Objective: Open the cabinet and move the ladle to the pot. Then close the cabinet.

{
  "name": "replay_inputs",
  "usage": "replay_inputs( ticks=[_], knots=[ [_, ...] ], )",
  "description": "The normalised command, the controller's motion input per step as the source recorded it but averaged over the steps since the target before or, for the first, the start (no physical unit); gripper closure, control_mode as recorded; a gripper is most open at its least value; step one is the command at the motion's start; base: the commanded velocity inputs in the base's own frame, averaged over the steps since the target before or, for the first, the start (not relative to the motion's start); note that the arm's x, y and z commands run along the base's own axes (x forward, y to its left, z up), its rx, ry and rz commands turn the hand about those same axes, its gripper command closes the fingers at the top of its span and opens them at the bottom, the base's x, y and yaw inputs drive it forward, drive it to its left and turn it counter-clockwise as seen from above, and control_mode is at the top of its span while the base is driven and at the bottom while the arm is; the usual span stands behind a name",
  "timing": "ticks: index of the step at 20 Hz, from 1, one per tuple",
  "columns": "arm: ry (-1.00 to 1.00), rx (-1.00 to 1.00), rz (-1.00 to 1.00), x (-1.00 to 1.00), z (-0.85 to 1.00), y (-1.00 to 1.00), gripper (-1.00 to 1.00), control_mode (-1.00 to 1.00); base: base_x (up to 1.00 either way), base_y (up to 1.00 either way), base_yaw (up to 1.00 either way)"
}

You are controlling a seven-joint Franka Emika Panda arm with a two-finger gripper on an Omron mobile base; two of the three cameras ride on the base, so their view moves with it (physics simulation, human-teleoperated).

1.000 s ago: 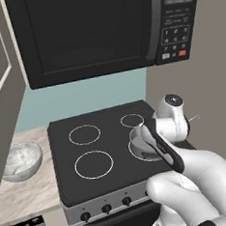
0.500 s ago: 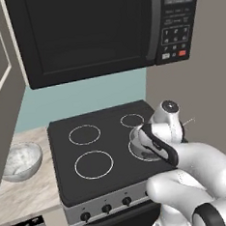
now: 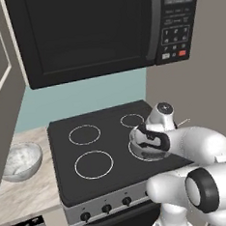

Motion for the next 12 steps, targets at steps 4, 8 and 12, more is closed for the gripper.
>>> replay_inputs(
  ticks=[4, 8, 12],
  knots=[
    [0.00, 0.00, 0.00, 0.03, -0.12, -0.02, 1.00, -1.00, 0.00, 0.00, 0.00],
    [0.00, 0.00, 0.00, 0.00, -0.14, 0.00, 1.00, -1.00, 0.00, 0.00, 0.00],
    [0.00, 0.00, 0.00, 0.00, -0.16, 0.00, 1.00, -1.00, 0.00, 0.00, 0.00]
  ],
)
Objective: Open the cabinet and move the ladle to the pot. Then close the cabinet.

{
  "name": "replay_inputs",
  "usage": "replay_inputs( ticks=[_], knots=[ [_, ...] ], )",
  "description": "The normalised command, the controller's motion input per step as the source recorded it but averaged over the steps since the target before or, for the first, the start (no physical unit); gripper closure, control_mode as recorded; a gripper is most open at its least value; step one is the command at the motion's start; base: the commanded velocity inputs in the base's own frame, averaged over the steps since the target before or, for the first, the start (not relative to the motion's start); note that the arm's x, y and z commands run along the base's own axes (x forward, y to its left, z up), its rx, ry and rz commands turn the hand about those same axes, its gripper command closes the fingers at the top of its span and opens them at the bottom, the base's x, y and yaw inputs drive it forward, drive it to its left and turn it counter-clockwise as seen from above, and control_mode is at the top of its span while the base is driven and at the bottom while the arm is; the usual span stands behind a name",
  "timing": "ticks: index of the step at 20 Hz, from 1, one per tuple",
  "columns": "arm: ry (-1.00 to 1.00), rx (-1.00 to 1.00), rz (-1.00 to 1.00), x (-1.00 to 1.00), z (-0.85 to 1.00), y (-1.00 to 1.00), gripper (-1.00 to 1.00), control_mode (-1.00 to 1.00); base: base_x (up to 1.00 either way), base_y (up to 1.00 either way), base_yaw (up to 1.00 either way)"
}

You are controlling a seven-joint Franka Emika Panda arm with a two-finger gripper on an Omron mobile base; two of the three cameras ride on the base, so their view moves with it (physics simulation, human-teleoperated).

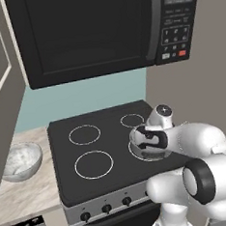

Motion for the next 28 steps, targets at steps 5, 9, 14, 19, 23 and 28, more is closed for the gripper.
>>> replay_inputs(
  ticks=[5, 9, 14, 19, 23, 28],
  knots=[
    [0.00, 0.00, 0.00, 0.04, -0.20, 0.00, 1.00, -1.00, 0.00, 0.00, 0.00],
    [0.00, 0.00, 0.00, 0.19, -0.25, 0.00, 1.00, -1.00, 0.00, 0.00, 0.00],
    [0.00, 0.00, 0.00, 0.24, -0.23, 0.00, -1.00, -1.00, 0.00, 0.00, 0.00],
    [0.00, 0.00, 0.00, 0.15, -0.16, 0.00, -1.00, -1.00, 0.00, 0.00, 0.00],
    [0.00, 0.00, 0.00, 0.07, -0.06, 0.00, -1.00, -1.00, 0.00, 0.00, 0.00],
    [0.00, 0.00, 0.00, -0.02, 0.00, 0.00, -1.00, -1.00, 0.00, 0.00, 0.00]
  ],
)
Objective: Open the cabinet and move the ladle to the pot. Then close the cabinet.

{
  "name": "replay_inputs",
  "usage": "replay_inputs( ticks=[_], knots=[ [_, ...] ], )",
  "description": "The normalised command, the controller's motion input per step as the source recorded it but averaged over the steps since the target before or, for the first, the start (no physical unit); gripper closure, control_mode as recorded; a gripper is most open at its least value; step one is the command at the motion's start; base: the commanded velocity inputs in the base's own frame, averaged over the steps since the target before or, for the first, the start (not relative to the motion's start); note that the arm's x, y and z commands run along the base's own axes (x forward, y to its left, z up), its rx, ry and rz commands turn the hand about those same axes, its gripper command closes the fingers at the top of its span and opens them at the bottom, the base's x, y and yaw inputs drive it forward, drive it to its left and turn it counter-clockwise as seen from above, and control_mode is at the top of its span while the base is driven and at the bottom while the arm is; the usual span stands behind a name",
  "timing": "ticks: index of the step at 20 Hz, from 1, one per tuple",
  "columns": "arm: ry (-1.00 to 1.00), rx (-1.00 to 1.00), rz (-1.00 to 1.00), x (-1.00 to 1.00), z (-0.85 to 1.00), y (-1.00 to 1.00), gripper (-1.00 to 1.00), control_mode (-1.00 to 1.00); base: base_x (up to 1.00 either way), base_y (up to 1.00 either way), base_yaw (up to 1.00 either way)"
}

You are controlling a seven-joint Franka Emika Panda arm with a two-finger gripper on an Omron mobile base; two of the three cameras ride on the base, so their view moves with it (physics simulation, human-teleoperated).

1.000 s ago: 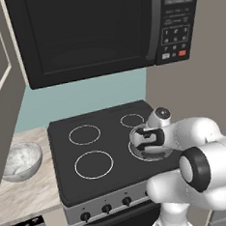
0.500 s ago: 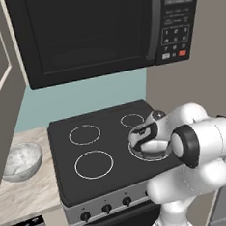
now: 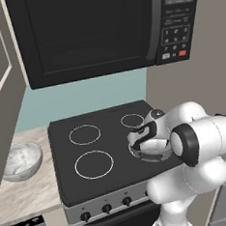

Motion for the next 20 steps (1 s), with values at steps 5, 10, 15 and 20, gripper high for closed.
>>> replay_inputs(
  ticks=[5, 10, 15, 20],
  knots=[
    [-0.05, 0.00, 0.00, -0.61, 0.19, 0.00, -1.00, -1.00, 0.00, 0.00, 0.00],
    [-0.07, 0.00, -0.01, -0.89, 0.45, -0.01, -1.00, -1.00, 0.00, 0.00, 0.00],
    [-0.07, 0.00, -0.03, -0.63, 0.79, 0.00, -1.00, -1.00, 0.00, 0.00, 0.00],
    [-0.01, 0.00, -0.03, -0.63, 0.66, 0.00, -1.00, -1.00, 0.00, 0.00, 0.00]
  ],
)
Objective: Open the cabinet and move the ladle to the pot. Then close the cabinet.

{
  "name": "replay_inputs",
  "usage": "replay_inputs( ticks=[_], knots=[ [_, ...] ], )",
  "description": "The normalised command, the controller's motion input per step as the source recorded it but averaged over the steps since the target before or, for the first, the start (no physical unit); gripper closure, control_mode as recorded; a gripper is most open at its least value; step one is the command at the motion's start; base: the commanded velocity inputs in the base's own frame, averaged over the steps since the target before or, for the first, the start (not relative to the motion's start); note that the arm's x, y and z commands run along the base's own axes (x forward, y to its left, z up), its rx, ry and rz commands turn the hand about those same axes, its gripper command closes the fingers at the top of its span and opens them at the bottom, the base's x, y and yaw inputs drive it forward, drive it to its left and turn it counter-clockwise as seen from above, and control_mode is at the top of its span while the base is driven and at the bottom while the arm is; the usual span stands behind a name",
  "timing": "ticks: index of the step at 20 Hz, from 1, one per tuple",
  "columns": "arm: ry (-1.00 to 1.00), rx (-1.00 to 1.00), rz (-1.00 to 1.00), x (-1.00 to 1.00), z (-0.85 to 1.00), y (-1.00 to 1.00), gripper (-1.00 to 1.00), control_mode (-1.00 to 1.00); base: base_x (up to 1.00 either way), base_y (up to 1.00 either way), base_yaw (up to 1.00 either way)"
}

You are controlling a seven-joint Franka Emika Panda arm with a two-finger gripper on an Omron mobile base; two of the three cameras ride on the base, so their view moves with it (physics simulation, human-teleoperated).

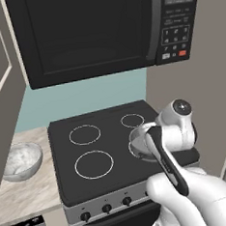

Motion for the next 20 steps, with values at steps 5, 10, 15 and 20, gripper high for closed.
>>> replay_inputs(
  ticks=[5, 10, 15, 20],
  knots=[
    [0.03, 0.00, -0.07, -0.91, 0.63, 0.00, -1.00, -1.00, 0.00, 0.00, 0.00],
    [0.20, 0.08, -0.10, -0.61, 0.93, 0.00, -1.00, -1.00, 0.00, 0.00, 0.00],
    [0.21, 0.11, -0.09, -0.68, 0.96, 0.00, -1.00, -1.00, 0.00, 0.00, 0.00],
    [0.09, 0.01, -0.06, -0.86, 0.45, 0.03, -1.00, -1.00, 0.00, 0.00, 0.00]
  ],
)
